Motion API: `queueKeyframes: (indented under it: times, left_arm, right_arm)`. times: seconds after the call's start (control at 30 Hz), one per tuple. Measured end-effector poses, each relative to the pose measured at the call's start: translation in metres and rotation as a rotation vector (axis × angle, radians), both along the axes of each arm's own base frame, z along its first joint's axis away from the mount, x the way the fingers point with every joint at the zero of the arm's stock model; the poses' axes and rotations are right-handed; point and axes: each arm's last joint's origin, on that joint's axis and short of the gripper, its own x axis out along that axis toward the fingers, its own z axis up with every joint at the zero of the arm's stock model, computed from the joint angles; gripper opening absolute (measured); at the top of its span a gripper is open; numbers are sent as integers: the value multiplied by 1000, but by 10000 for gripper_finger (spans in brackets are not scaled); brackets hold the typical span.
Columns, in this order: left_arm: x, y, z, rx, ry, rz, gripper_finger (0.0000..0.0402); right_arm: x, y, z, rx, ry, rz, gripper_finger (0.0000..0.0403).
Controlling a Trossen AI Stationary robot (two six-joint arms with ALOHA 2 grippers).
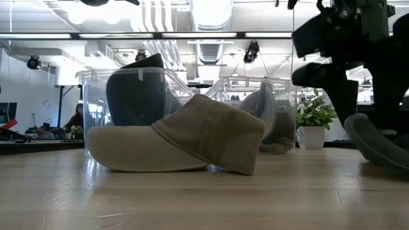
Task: Pick & Place hat
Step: Put the black cap into the left transparent bin
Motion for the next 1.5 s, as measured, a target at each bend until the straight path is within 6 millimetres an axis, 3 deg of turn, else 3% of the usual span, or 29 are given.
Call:
queueKeyframes:
  times: [0.23, 0.53, 0.9, 1.1, 1.37, 1.5]
  left_arm:
    - [3, 0, -5, 2, 20, 1, 176]
    - [11, -1, -15, 4, 47, 0, 176]
    - [11, -1, -16, 3, 44, 1, 176]
    - [11, -1, -16, 4, 44, 2, 176]
    - [11, -1, -16, 4, 43, 2, 176]
    - [15, -1, -13, 7, 5, 7, 176]
  right_arm:
    - [1, -3, -13, 107, 58, -37, 157]
    - [-4, -10, -26, 149, 96, -57, 55]
    - [-13, -12, -31, 260, 176, -111, 22]
    - [-17, -22, 15, 262, -8, -272, 11]
    - [-40, -64, 99, 333, -497, -731, 10]
    - [-38, -81, 113, 338, -649, -840, 11]
